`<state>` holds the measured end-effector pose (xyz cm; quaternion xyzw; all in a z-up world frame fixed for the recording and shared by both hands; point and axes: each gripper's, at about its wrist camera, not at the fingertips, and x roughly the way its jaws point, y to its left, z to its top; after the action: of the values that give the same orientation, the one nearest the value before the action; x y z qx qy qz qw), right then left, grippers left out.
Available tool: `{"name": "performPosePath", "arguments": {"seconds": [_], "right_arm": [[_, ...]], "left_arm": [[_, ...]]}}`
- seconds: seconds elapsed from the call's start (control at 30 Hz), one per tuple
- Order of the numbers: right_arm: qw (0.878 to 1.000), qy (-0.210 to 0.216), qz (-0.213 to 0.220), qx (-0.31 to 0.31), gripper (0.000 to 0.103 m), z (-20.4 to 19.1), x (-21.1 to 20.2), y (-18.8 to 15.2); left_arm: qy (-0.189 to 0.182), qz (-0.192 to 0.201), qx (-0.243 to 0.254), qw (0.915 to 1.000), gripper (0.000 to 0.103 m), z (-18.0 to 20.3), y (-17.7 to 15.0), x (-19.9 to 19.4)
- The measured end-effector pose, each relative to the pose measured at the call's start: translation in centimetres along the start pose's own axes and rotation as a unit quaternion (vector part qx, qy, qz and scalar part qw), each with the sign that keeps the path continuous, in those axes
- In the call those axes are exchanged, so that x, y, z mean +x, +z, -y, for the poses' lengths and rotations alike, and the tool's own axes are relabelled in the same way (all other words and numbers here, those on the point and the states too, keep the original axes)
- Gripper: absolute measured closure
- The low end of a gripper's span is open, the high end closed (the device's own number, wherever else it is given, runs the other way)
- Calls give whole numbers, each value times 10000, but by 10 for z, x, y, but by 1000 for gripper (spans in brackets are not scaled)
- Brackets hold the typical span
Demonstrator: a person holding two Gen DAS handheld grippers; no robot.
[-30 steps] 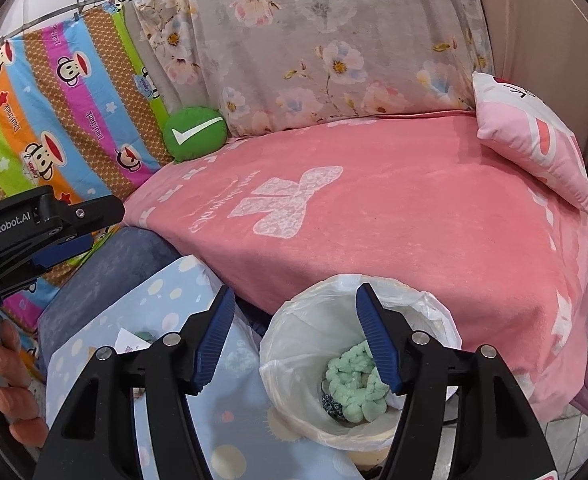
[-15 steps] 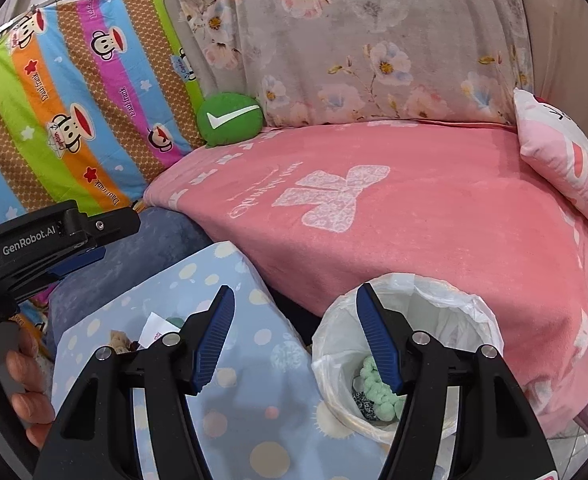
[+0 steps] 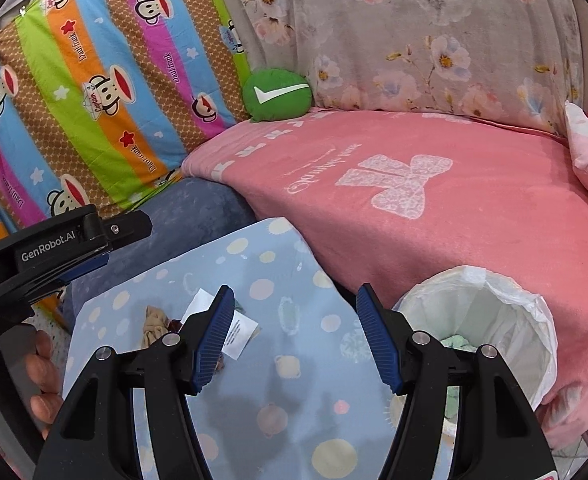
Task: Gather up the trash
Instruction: 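Move both grippers back over the remaining pile on the cushion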
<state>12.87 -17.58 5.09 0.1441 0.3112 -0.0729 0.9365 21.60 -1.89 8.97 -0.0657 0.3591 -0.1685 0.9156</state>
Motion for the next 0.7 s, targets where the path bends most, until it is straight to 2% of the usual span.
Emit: {"name": "performPosePath", "arguments": {"seconds": [0.3,0.43,0.7], "right_arm": [[9991,208,-303,-206,41,-45,31,-17],[9982,272,-464,-264,41,-61,48,-26],[9946,364,-893,-370,41,-85,89,-52]], "left_arm": [[441,-201,-501,9976,29,-73,-12,16],[618,-344,-725,9949,22,-102,-23,27],[761,-889,-1217,9856,21,-160,-47,61]]}}
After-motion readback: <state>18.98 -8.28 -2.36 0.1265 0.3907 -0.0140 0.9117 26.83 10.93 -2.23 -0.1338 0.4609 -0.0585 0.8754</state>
